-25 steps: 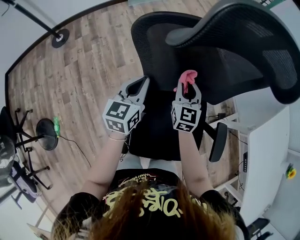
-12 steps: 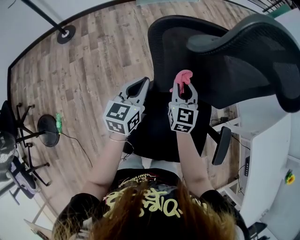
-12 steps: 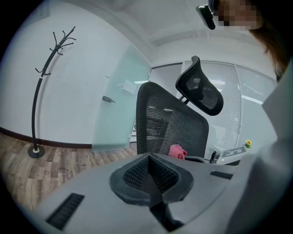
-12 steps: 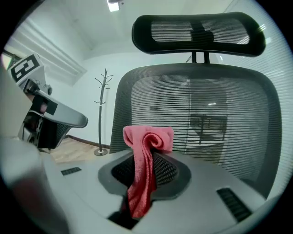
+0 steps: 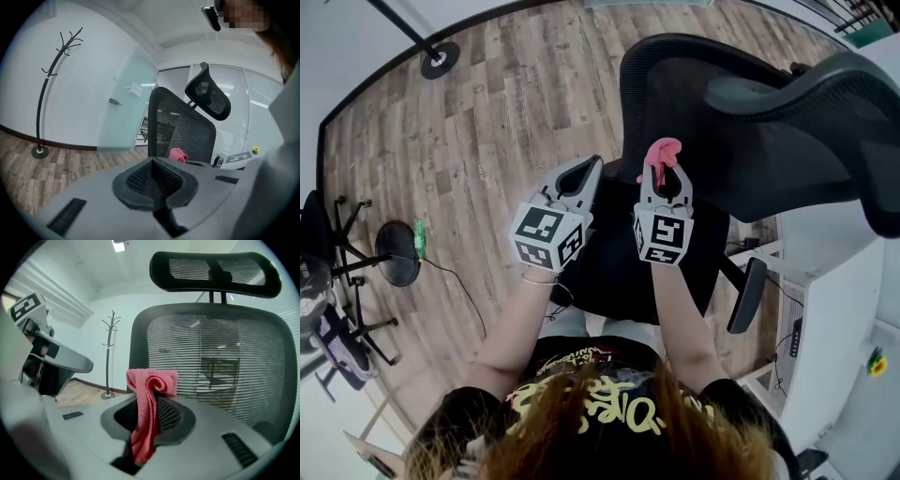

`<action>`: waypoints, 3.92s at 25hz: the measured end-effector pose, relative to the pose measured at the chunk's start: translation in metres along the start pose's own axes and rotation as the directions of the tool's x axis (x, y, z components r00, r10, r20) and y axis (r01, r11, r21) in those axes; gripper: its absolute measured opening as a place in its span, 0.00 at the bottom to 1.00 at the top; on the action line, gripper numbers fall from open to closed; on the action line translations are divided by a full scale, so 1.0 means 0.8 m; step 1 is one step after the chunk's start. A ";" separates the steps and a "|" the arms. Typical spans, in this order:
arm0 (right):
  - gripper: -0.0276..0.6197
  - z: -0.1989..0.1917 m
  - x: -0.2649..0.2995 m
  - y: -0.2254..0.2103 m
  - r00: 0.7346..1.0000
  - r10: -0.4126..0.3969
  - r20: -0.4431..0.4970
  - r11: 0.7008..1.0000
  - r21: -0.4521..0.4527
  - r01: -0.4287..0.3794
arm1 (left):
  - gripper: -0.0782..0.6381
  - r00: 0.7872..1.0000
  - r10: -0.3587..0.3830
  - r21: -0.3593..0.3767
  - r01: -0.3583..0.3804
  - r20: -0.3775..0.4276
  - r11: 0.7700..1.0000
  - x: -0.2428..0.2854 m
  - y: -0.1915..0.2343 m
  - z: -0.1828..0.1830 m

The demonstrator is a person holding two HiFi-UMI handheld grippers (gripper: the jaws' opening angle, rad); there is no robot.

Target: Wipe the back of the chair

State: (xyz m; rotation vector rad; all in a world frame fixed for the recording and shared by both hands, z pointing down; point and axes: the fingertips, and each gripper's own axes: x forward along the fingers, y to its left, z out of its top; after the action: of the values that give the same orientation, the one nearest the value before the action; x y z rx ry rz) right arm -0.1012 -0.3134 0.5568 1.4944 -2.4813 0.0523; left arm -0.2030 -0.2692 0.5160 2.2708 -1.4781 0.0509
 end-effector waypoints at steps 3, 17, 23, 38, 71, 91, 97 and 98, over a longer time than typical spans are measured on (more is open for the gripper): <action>0.15 -0.001 0.002 0.007 1.000 0.017 0.001 1.000 -0.002 -0.017 | 0.10 1.000 0.004 -0.003 -0.004 0.001 1.000 -0.001 0.002 -0.002; 0.15 -0.002 0.019 0.068 0.988 0.150 -0.023 0.988 0.032 -0.150 | 0.10 1.000 0.020 -0.048 -0.020 0.002 0.999 -0.006 0.023 -0.006; 0.15 0.004 0.021 0.087 0.977 0.211 -0.040 0.977 0.008 -0.211 | 0.10 1.000 0.023 -0.073 -0.022 0.008 0.997 -0.008 0.026 -0.005; 0.15 0.081 -0.047 0.021 0.983 0.165 0.080 0.986 -0.032 -0.163 | 0.10 0.998 -0.051 -0.031 0.052 0.046 0.998 0.017 -0.057 0.036; 0.15 0.194 -0.308 -0.127 0.921 0.160 0.355 0.987 -0.076 -0.142 | 0.10 0.944 -0.276 0.277 0.220 0.183 0.935 -0.068 -0.353 0.131; 0.15 0.203 -0.318 -0.132 0.907 0.174 0.384 0.985 -0.059 -0.164 | 0.10 0.955 -0.234 0.288 0.175 0.184 0.942 -0.071 -0.343 0.128; 0.15 0.201 -0.318 -0.132 0.907 0.179 0.381 0.984 -0.055 -0.171 | 0.10 0.956 -0.234 0.285 0.177 0.177 0.942 -0.070 -0.342 0.126; 0.15 0.201 -0.318 -0.132 0.907 0.180 0.380 0.984 -0.055 -0.172 | 0.10 0.956 -0.235 0.286 0.178 0.178 0.941 -0.070 -0.342 0.127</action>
State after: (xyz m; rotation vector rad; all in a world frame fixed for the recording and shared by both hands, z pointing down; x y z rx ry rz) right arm 0.0744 -0.1681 0.3332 1.3755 -2.9102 -0.2591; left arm -0.0066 -0.1650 0.3189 2.7145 -1.3920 -0.0580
